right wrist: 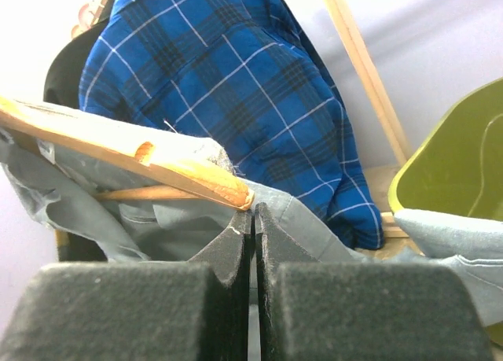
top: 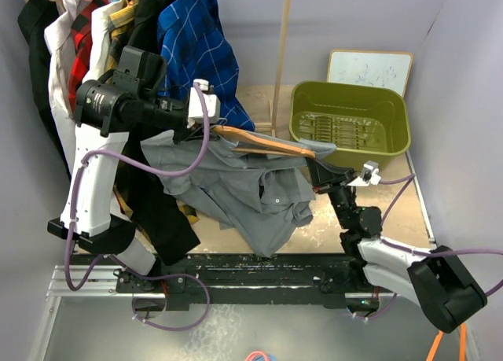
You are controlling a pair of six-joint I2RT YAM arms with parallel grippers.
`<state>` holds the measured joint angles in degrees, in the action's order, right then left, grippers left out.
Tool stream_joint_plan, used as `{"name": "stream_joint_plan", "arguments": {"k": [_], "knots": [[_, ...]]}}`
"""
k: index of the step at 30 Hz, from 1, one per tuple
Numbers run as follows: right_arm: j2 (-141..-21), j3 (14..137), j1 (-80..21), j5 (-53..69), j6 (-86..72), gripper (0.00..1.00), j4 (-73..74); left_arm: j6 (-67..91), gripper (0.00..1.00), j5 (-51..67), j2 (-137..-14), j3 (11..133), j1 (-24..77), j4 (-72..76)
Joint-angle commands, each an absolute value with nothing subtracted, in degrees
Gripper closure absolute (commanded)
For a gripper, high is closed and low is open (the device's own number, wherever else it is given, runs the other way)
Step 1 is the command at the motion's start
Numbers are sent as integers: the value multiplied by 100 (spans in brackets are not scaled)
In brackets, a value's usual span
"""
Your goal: Place the shirt on the hanger
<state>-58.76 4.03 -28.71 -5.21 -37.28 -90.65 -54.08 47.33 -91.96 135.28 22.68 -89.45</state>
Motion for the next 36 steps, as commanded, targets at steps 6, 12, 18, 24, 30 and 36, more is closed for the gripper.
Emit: {"name": "stream_joint_plan", "arguments": {"k": [6, 12, 18, 24, 30, 36], "knots": [[-6274, 750, -2548, -1082, -2648, 100, -8761, -5372, 100, 5242, -8823, 13720, 2041, -8881], [-6943, 915, -2432, -594, -2930, 100, -9183, -5258, 100, 5528, -8889, 13947, 2040, -8877], [-6982, 908, -2170, -525, -2987, 100, -9200, -5629, 100, 4155, -8822, 13616, 2043, -8879], [-6787, 894, -2062, -551, -2915, 100, -9048, -5831, 100, 3228, -8855, 13672, 2122, -8877], [-6210, 1092, -2057, -473, -2593, 100, -8320, -6083, 100, 2344, -8886, 13407, 2315, -8877], [-5293, 1964, -2057, -263, -2376, 100, -5678, -5829, 100, 2199, -8957, 13322, 2351, -8511]]}}
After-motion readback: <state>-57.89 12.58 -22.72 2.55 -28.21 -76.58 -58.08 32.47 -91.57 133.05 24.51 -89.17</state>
